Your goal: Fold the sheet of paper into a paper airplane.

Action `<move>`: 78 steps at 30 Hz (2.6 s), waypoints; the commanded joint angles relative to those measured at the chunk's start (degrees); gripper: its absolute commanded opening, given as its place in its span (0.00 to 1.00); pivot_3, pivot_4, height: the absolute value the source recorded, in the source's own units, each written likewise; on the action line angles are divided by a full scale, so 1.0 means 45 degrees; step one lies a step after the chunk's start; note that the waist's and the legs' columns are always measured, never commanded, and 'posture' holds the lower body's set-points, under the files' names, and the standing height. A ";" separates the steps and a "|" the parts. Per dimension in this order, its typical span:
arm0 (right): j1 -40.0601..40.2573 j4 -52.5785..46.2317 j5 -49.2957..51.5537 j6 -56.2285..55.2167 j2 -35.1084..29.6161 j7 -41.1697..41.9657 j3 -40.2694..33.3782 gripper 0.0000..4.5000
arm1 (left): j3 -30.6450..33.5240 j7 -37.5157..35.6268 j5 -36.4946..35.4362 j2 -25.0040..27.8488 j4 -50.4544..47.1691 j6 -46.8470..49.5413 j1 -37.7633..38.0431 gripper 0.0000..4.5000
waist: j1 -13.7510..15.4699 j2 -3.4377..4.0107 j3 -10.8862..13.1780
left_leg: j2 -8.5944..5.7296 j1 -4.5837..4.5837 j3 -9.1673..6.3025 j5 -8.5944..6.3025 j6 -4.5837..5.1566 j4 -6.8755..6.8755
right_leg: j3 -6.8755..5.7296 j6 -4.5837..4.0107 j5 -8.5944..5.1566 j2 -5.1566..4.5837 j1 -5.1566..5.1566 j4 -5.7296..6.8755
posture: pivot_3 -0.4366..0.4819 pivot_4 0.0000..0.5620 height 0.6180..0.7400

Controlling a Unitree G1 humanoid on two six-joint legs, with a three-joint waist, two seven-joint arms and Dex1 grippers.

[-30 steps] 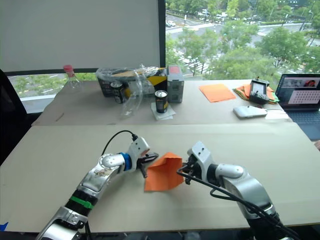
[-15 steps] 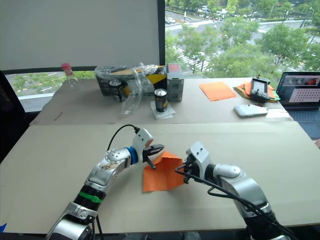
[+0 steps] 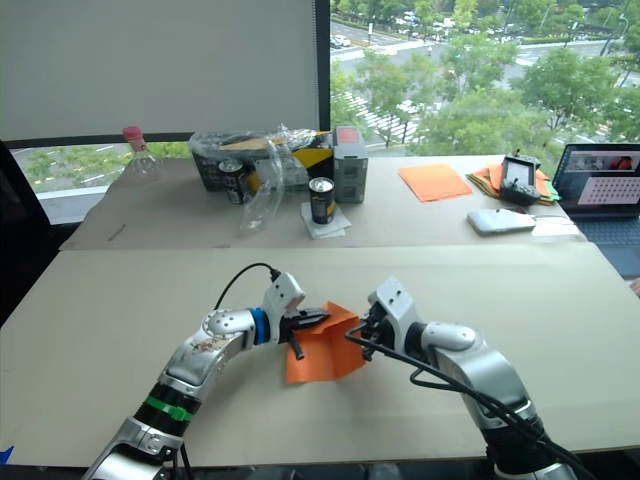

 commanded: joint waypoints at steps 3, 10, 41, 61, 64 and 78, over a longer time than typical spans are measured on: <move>-0.0373 -0.0288 0.0059 -0.0355 0.0246 -0.0047 0.0073 0.00 | -0.0066 -0.0152 0.0079 0.0260 -0.0136 -0.0248 0.0119 0.00 | 0.0000 0.0000 0.0000 | 0.0000 0.0000 0.0000 0.0000 0.0000 0.0001 | 0.0001 0.0000 0.0000 0.0000 0.0000 0.0001 | 0.48 0.27 0.63; -0.0795 -0.0017 -0.0050 -0.0463 0.0819 -0.0058 0.0650 0.00 | -0.0037 -0.0184 -0.0012 0.0420 -0.0346 -0.0160 0.0268 0.00 | -0.0022 0.0001 0.0000 | 0.0000 0.0000 0.0000 0.0000 -0.0001 0.0001 | 0.0001 -0.0001 0.0001 0.0000 -0.0004 0.0005 | 0.48 0.27 0.63; -0.1974 0.2928 -0.1325 -0.1890 0.1966 0.0656 0.2310 0.00 | 0.2774 -0.0547 -0.1419 0.2960 -0.1291 0.0976 0.0497 0.00 | -0.0250 0.0011 0.0006 | 0.0003 0.0021 0.0001 0.0007 -0.0018 -0.0002 | 0.0014 -0.0005 0.0002 0.0009 -0.0018 0.0043 | 0.48 0.27 0.63; -0.1466 0.1510 -0.0906 -0.1043 0.1237 0.0526 0.1323 0.00 | 0.1151 -0.1858 -0.1753 0.2931 -0.1786 0.0446 0.1427 0.00 | -0.0258 0.0010 0.0006 | 0.0004 0.0021 0.0006 0.0006 -0.0021 -0.0005 | 0.0023 -0.0007 0.0003 0.0009 -0.0023 0.0044 | 0.48 0.27 0.63; -0.1602 0.1296 -0.0736 -0.0877 0.1472 0.0494 0.1225 0.00 | 0.1006 -0.1831 -0.1504 0.2983 -0.1601 0.0215 0.1493 0.00 | -0.0253 0.0010 0.0006 | 0.0005 0.0020 0.0005 0.0006 -0.0020 -0.0005 | 0.0023 -0.0007 0.0003 0.0009 -0.0022 0.0043 | 0.48 0.27 0.63; -0.1785 0.1497 -0.0722 -0.0608 0.1962 0.0509 0.1486 0.00 | 0.2082 -0.1061 -0.1915 0.2707 -0.1342 0.0521 0.1474 0.00 | -0.0256 0.0011 0.0006 | 0.0004 0.0021 0.0006 0.0005 -0.0019 -0.0004 | 0.0023 -0.0007 0.0003 0.0009 -0.0024 0.0044 | 0.48 0.27 0.63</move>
